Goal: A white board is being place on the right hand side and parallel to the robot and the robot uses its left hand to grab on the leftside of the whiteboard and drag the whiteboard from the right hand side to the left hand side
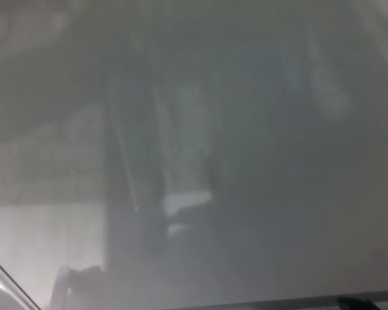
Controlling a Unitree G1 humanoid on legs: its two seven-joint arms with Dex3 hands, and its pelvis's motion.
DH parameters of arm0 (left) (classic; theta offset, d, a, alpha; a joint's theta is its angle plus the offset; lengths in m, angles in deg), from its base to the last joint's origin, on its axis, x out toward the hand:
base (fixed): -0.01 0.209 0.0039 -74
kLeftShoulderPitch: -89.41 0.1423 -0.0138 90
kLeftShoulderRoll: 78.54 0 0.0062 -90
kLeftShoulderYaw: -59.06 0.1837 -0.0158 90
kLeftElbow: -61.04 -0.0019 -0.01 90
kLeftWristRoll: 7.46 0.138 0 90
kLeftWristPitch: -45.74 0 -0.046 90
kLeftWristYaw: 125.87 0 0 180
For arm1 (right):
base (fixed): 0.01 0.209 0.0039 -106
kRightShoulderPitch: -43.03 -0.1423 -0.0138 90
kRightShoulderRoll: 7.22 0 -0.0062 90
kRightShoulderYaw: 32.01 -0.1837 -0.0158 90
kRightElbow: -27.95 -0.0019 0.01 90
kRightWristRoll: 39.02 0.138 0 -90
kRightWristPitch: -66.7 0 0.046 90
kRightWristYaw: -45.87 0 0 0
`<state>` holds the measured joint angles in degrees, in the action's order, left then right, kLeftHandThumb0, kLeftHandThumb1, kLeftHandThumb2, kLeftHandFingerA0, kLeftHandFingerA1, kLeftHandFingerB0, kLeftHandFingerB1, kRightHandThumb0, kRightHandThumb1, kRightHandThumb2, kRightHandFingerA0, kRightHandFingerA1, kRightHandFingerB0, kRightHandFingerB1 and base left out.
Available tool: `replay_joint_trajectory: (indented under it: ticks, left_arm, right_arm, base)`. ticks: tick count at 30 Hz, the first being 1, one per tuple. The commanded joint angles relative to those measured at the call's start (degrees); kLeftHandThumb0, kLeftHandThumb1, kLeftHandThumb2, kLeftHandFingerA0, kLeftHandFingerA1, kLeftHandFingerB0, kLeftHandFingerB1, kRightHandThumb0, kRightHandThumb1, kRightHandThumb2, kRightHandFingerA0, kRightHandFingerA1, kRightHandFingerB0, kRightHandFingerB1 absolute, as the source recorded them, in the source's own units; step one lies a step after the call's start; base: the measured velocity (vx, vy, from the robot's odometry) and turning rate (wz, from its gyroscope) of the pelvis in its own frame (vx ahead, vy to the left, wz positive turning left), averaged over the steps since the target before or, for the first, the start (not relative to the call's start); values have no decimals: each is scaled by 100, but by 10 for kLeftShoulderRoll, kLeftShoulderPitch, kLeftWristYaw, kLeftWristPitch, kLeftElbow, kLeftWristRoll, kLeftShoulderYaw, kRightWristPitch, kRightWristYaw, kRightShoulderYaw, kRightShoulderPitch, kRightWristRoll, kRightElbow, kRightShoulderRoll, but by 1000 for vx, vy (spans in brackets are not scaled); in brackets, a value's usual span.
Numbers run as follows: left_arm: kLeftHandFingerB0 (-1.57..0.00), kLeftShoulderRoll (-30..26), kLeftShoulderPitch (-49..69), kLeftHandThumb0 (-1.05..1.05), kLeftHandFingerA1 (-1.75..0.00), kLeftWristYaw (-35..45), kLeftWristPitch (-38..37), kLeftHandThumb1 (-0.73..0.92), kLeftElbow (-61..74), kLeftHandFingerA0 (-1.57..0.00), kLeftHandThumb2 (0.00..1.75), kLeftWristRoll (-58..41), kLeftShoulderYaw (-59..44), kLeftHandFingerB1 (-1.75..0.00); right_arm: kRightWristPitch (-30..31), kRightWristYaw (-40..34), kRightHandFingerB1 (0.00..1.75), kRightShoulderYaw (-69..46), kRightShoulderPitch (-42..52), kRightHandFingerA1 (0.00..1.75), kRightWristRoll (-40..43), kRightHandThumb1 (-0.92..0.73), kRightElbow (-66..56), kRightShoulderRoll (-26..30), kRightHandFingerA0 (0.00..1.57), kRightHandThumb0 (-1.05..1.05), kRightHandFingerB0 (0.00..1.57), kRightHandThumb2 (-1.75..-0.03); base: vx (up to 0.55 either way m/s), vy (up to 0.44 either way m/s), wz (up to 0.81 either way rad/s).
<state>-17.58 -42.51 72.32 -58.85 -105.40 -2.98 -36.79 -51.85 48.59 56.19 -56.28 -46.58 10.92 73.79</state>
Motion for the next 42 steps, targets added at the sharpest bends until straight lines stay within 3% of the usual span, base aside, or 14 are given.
replay_joint_trajectory:
  ticks: [1,10,11,13,16,17,21,22,25,36,37,38,40,42]
  left_arm:
    - [-87,-3,-15,-22,-55,43,-5,65,7,-91,59,14,10,-57]
    - [-89,-3,-25,-22,-54,56,4,64,5,-92,59,18,13,-57]
    - [-87,-4,-24,-16,-53,56,4,63,4,-93,59,18,13,-54]
    - [-85,-5,-23,-14,-53,56,4,64,4,-91,59,18,11,-53]
    - [-85,-6,-22,-14,-53,58,4,65,4,-91,59,17,11,-53]
    - [-85,-7,-22,-18,-54,64,4,63,4,-93,59,17,10,-53]
    - [-57,-10,-26,-23,-45,74,22,60,3,-67,58,14,7,-39]
    - [0,-14,-30,-19,-48,95,41,48,0,-3,94,12,6,-46]
    - [0,-17,-34,-45,-14,105,72,32,-3,0,65,12,5,-9]
    - [-3,-4,-19,-37,-39,35,85,26,-1,0,73,4,-18,-39]
    - [-7,5,-17,-21,-49,7,94,-4,-2,-6,66,-18,-44,-47]
    - [-28,11,-14,-39,-31,-8,94,18,-1,-23,48,-27,-58,-30]
    - [-26,43,5,-11,-47,-57,78,0,2,-15,65,-76,-120,-49]
    - [-37,71,25,-32,-31,-86,57,17,8,-24,47,-96,-158,-33]
  right_arm:
    - [0,0,73,-1,2,118,1,-62,2,5,0,-105,0,-62]
    - [-2,-4,77,1,0,126,0,-62,4,6,10,-105,0,-62]
    - [-1,-4,74,1,0,131,1,-58,3,6,39,-105,0,-69]
    - [0,-6,73,1,0,121,-1,-60,3,6,45,-105,0,-67]
    - [1,-8,73,2,-1,118,-2,-59,3,7,44,-105,0,-67]
    - [0,-7,72,3,-1,125,-2,-61,3,7,22,-105,0,-66]
    - [2,-4,76,-5,0,116,6,-57,1,4,43,-105,0,-68]
    - [1,-7,68,-4,0,110,4,-61,1,5,62,-105,0,-65]
    - [1,0,78,-7,0,104,8,-57,0,5,80,-105,0,-69]
    - [2,1,78,-9,0,104,5,-57,0,7,80,-105,0,-69]
    - [2,1,78,-9,-1,104,5,-57,0,7,80,-105,0,-69]
    - [2,1,78,-9,-1,104,5,-57,0,7,80,-105,0,-69]
    - [1,1,78,-9,2,104,4,-57,0,7,80,-105,0,-69]
    - [1,2,78,-9,2,104,5,-57,0,8,80,-105,0,-69]
  base:
    - [0,0,0]
    - [0,0,0]
    - [0,0,0]
    - [0,0,0]
    - [0,0,0]
    - [0,0,0]
    - [0,0,0]
    - [0,0,0]
    - [0,0,0]
    - [0,0,0]
    - [0,0,0]
    - [0,0,0]
    - [0,0,0]
    - [0,0,0]
